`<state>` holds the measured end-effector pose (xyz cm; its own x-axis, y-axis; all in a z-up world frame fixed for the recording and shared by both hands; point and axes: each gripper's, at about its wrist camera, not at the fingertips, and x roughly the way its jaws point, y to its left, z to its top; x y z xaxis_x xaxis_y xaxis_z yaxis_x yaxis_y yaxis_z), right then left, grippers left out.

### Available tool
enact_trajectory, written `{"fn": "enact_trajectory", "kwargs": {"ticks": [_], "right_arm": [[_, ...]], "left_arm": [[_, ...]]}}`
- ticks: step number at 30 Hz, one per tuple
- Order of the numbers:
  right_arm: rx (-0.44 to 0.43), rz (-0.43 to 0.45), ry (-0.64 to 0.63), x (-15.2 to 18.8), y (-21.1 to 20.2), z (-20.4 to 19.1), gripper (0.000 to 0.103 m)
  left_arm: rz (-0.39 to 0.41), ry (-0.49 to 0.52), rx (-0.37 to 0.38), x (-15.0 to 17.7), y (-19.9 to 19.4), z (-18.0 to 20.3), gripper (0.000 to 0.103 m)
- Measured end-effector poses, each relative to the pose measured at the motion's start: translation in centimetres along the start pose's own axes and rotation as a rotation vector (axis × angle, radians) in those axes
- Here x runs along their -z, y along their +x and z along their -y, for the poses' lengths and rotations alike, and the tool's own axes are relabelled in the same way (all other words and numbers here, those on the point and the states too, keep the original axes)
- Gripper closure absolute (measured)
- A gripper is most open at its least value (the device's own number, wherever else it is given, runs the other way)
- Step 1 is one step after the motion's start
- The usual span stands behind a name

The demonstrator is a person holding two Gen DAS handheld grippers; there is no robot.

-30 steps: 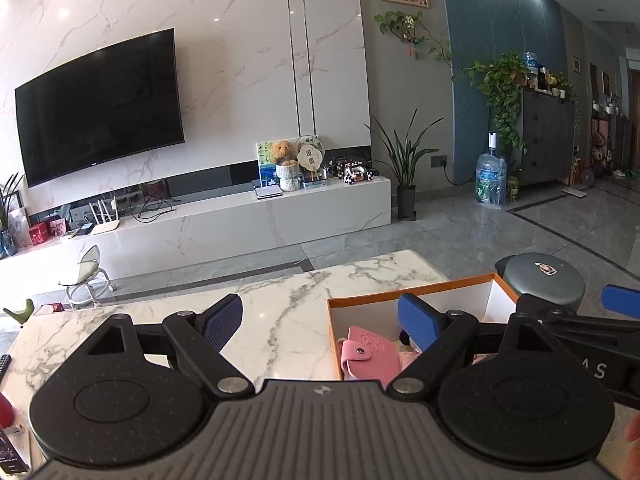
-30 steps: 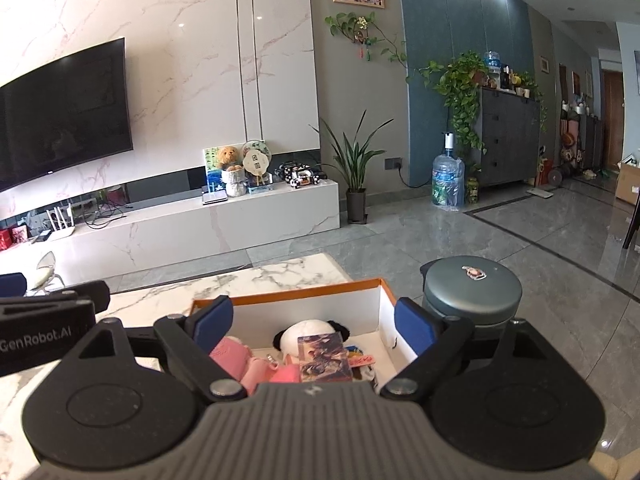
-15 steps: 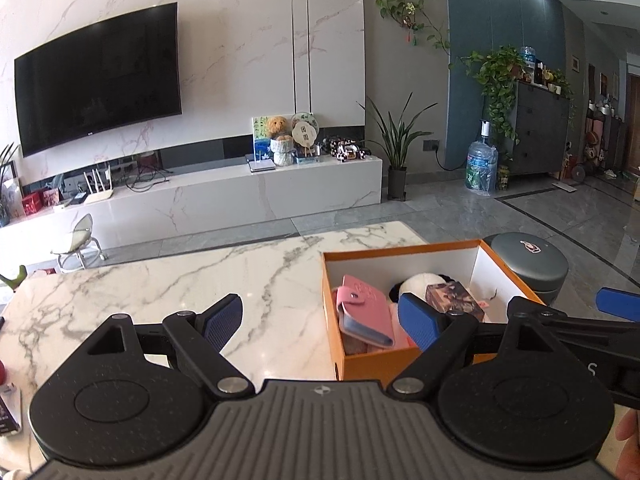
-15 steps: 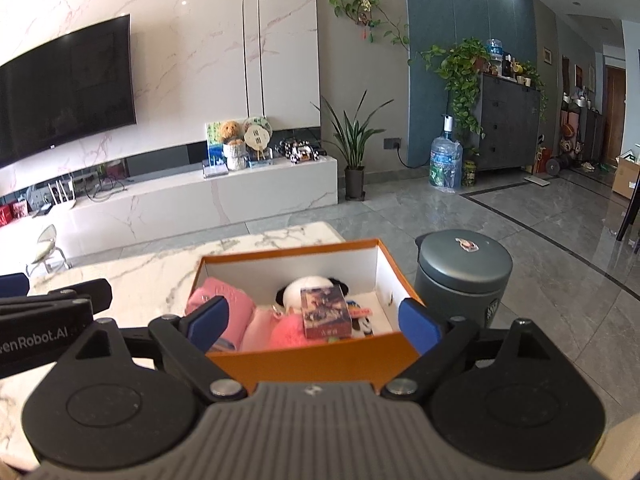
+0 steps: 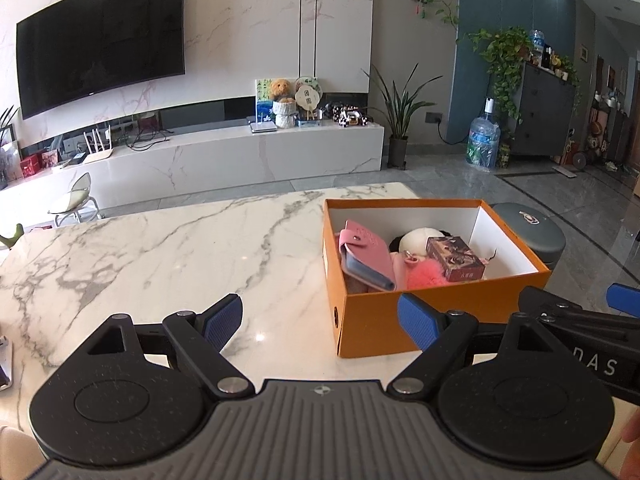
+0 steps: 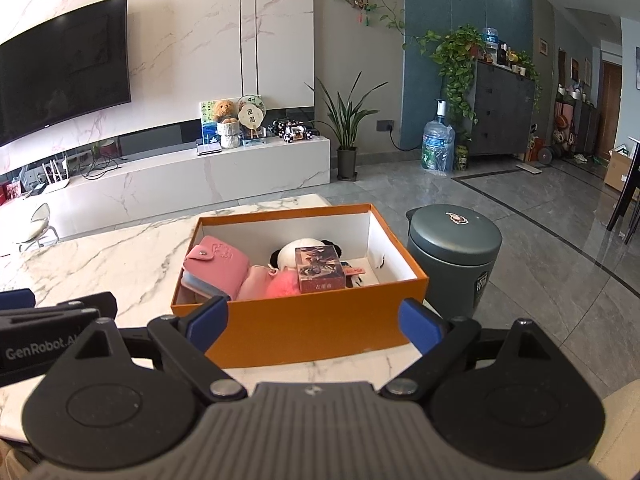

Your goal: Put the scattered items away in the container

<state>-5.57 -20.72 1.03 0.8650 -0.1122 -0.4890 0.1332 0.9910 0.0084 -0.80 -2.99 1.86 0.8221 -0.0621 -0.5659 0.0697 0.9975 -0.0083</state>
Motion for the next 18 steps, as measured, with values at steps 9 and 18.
{"fn": "enact_trajectory", "kwargs": {"ticks": [9, 18], "right_arm": [[-0.011, -0.041, 0.021, -0.7, -1.1, 0.4, 0.009], [0.029, -0.119, 0.027, -1.4, -1.4, -0.1, 0.008]], "left_arm": [[-0.060, 0.028, -0.004, -0.5, -0.9, 0.9, 0.003], [-0.100, 0.048, -0.045, -1.2, -1.2, 1.2, 0.004]]}}
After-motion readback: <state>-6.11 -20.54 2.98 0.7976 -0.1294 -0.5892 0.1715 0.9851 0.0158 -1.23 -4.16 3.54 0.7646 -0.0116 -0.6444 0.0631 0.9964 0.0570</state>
